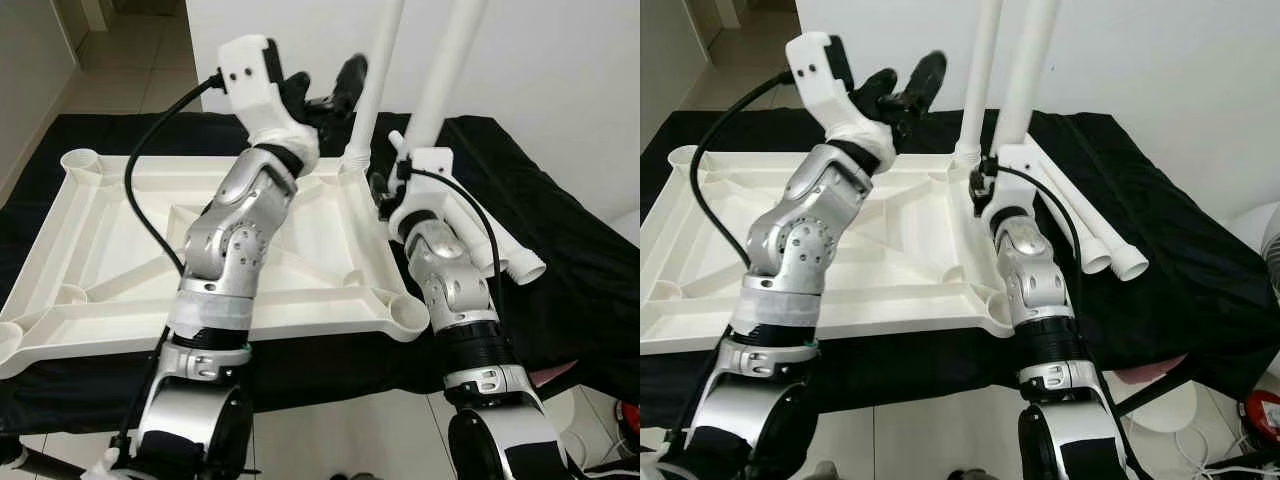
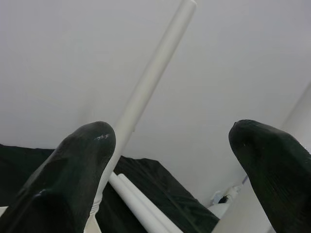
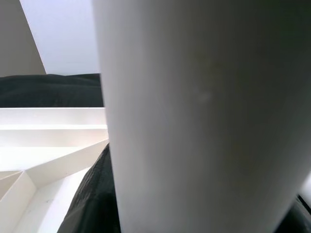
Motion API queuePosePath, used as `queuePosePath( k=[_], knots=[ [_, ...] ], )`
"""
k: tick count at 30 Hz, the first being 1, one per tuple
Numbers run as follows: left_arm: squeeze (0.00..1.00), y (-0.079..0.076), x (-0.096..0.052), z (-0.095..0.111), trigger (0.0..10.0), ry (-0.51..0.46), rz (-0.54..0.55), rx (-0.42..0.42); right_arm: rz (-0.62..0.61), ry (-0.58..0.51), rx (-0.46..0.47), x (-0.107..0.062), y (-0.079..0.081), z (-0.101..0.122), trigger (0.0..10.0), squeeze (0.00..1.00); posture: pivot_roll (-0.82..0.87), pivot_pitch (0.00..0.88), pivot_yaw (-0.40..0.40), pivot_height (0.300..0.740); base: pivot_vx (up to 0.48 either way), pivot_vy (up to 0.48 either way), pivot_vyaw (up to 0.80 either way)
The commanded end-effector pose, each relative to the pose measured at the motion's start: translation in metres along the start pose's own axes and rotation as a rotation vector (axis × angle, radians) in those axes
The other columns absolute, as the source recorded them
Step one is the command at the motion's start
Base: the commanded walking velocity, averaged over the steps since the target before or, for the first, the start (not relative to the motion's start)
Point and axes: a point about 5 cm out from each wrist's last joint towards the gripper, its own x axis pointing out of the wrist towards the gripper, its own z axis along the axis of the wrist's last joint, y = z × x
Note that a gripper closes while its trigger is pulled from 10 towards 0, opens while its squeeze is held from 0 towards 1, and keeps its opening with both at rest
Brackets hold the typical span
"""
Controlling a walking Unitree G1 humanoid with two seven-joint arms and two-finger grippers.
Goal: Building children table
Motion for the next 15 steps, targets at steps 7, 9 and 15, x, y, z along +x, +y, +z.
queuePosePath(
  k=[7,9,15],
  knots=[
    [0.0,0.0,-0.017,-0.015,10.0,0.048,-0.058,0.082,0.054,-0.07,0.011,-0.018,0.003,-0.003,10.0,0.0,0.06,0.044,-0.06,0.74,0.0,0.0,0.0],
    [0.0,0.003,-0.036,-0.028,10.0,0.094,-0.104,0.204,0.095,-0.113,0.022,-0.033,0.005,-0.004,10.0,0.0,0.06,0.045,-0.063,0.74,0.0,0.0,0.0],
    [0.0,0.001,-0.055,-0.043,10.0,0.157,-0.207,0.344,0.135,-0.14,0.003,-0.044,0.007,-0.005,10.0,0.0,0.07,0.045,-0.065,0.74,0.0,0.0,0.0]
  ],
)
